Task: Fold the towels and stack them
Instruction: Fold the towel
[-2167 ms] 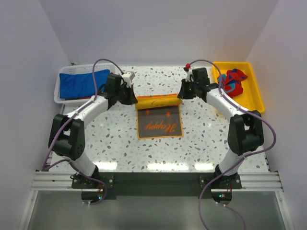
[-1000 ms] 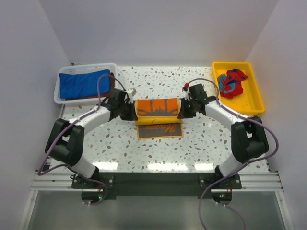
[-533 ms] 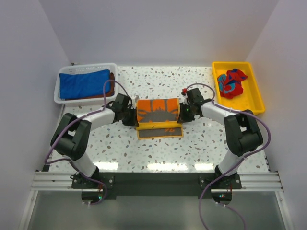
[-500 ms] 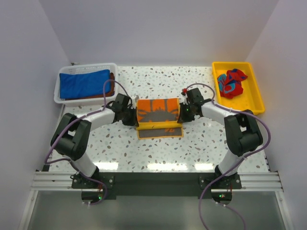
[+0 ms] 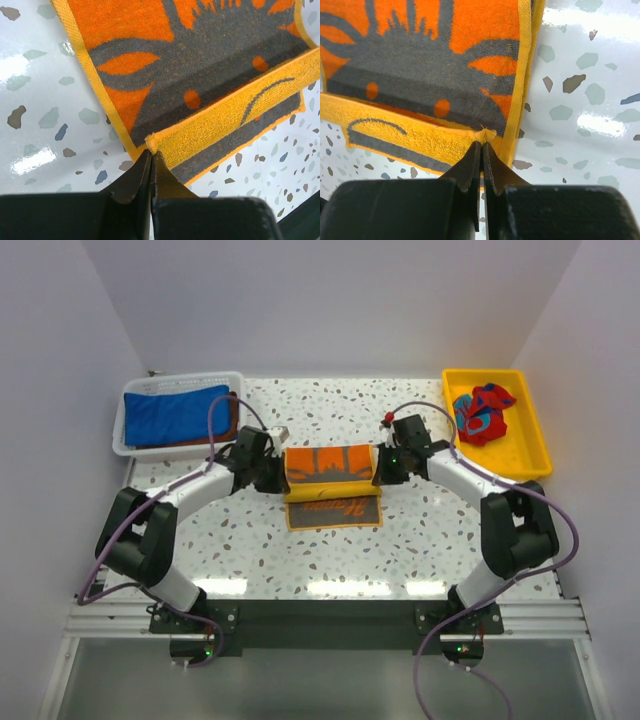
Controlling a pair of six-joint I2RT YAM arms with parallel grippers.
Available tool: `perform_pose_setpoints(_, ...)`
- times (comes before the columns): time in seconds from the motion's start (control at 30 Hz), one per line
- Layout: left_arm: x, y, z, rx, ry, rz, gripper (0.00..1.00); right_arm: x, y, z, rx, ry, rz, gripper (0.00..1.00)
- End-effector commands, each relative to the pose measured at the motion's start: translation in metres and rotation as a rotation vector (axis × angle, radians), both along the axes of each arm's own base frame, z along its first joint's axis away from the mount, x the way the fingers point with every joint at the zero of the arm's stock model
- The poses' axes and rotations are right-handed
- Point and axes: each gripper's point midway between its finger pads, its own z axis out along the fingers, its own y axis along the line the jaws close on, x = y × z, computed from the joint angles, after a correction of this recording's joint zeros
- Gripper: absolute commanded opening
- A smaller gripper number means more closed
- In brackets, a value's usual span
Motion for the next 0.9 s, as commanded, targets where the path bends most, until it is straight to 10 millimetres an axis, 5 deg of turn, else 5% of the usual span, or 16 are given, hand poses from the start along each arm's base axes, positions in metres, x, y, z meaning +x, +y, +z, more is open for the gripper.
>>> perform_pose_setpoints(0.0,-0.004,0.006,0.008,0.037,-0.008,0.012,0.0,0.006,-0.017,0.021,-0.059,-0.056,-0.035,0.0)
perform_pose_setpoints(0.17,-0.014,0.008,0.001,0.042,0.009,0.01,0.0,-0.002,-0.018,0.016,-0.057,-0.033,-0.037,0.0)
perform_pose_setpoints(0.5,-0.028,0.004,-0.031,0.047,0.06,-0.013,0.01,-0.014,-0.014,-0.024,-0.077,0.03,-0.024,0.01)
perform_pose_setpoints(0.7,-0.032,0.004,-0.035,0.052,0.07,-0.011,0.22,-0.017,-0.013,-0.026,-0.087,0.034,-0.008,0.09)
perform_pose_setpoints(0.87,-0.035,0.002,-0.01,0.027,0.031,-0.015,0.51,-0.022,-0.007,-0.006,-0.083,0.007,0.038,0.32)
